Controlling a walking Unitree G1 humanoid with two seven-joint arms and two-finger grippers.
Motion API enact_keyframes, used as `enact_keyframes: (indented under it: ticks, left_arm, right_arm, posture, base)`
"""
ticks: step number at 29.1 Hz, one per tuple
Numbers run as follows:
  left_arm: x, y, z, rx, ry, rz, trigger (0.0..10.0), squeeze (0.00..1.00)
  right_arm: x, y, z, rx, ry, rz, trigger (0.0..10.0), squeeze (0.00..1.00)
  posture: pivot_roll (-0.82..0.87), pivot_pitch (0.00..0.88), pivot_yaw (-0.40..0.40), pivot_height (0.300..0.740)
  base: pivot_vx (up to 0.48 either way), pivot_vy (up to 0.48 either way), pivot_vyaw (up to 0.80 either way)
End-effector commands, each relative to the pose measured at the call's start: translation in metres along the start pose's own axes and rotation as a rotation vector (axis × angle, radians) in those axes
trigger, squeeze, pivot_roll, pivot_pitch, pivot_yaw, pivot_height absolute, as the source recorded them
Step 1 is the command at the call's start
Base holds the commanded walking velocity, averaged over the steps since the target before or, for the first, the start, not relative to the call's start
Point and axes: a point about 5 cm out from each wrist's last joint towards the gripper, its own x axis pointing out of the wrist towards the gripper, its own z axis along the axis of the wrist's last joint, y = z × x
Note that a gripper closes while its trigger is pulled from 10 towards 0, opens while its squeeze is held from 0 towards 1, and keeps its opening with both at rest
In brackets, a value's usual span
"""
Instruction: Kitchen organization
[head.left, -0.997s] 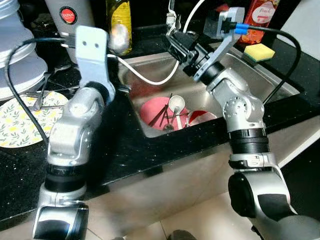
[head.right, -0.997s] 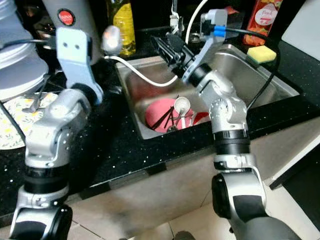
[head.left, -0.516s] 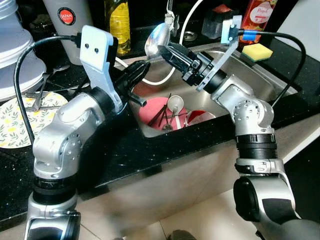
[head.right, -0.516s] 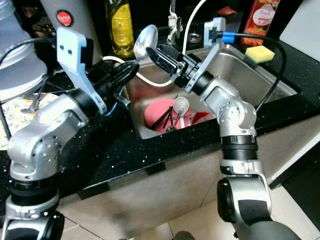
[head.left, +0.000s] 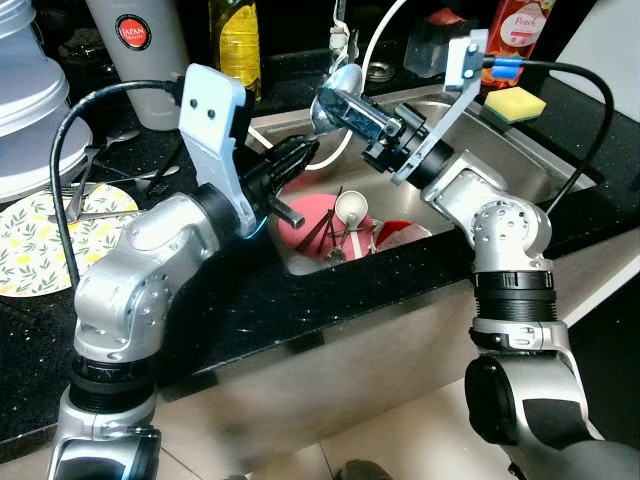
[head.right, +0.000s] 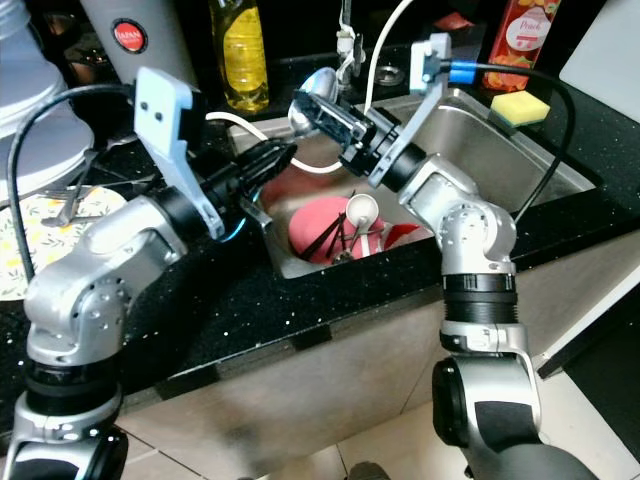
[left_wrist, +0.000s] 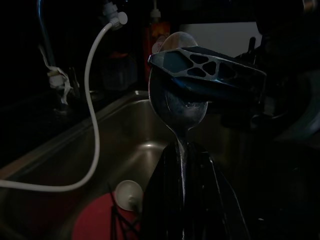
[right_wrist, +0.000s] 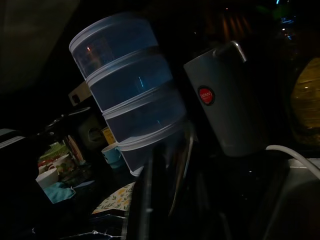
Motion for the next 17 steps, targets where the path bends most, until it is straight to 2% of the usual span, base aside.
enact_keyframes:
  ticks: [1, 8, 9, 11, 12, 13, 14, 15, 16, 17]
  left_arm:
    - [-0.001, 0.000, -0.003, 0.054, 0.025, 0.019, 10.0, 0.00]
    - [0.001, 0.003, -0.005, 0.062, 0.038, 0.049, 10.0, 0.00]
    - [0.001, 0.005, -0.005, 0.057, 0.032, 0.069, 10.0, 1.00]
    - [0.002, 0.007, -0.004, 0.054, 0.022, 0.087, 10.0, 1.00]
    - [0.000, 0.008, 0.000, 0.035, 0.001, 0.091, 10.0, 1.00]
    - [-0.001, 0.009, 0.003, 0.021, -0.013, 0.091, 10.0, 1.00]
    - [-0.003, 0.008, 0.005, -0.015, -0.029, 0.082, 10.0, 0.00]
    - [-0.010, 0.007, 0.013, -0.093, -0.098, 0.048, 10.0, 0.00]
    - [-0.010, 0.007, 0.013, -0.093, -0.098, 0.048, 10.0, 0.00]
    - [-0.016, 0.006, 0.019, -0.116, -0.149, 0.030, 10.0, 0.00]
  right_arm:
    - [-0.001, 0.003, 0.003, 0.005, -0.012, 0.015, 0.0, 0.00]
    - [-0.001, 0.004, 0.003, 0.016, -0.013, 0.012, 0.0, 0.00]
    - [-0.001, 0.003, 0.002, 0.013, -0.008, 0.006, 0.0, 0.00]
    - [-0.001, 0.002, 0.001, 0.005, 0.000, -0.004, 0.0, 0.00]
    - [-0.001, 0.001, 0.000, -0.002, 0.009, -0.016, 8.0, 0.00]
    - [-0.001, 0.000, -0.001, -0.007, 0.014, -0.024, 8.0, 0.00]
    - [-0.001, -0.001, -0.001, -0.012, 0.017, -0.033, 10.0, 0.00]
    - [-0.001, -0.003, 0.000, -0.042, 0.015, -0.062, 10.0, 0.00]
    - [-0.001, -0.003, 0.000, -0.042, 0.015, -0.062, 10.0, 0.00]
    - [-0.001, -0.006, 0.001, -0.067, 0.007, -0.094, 10.0, 0.00]
  posture:
    - [0.00, 0.014, -0.015, 0.740]
    - [0.00, 0.015, -0.013, 0.740]
    - [0.00, 0.015, -0.013, 0.740]
    - [0.00, 0.015, -0.012, 0.740]
    - [0.00, 0.016, -0.011, 0.740]
    - [0.00, 0.016, -0.011, 0.740]
    - [0.00, 0.016, -0.011, 0.740]
    - [0.00, 0.018, -0.009, 0.740]
    - [0.00, 0.018, -0.009, 0.740]
    - [0.00, 0.019, -0.008, 0.740]
  base:
    - [0.000, 0.000, 0.00]
    - [0.000, 0.000, 0.00]
    - [0.000, 0.000, 0.00]
    - [0.000, 0.000, 0.00]
    - [0.000, 0.000, 0.00]
    - [0.000, 0.000, 0.00]
    - [0.000, 0.000, 0.00]
    - [0.000, 0.000, 0.00]
    - [0.000, 0.000, 0.00]
    - [0.000, 0.000, 0.00]
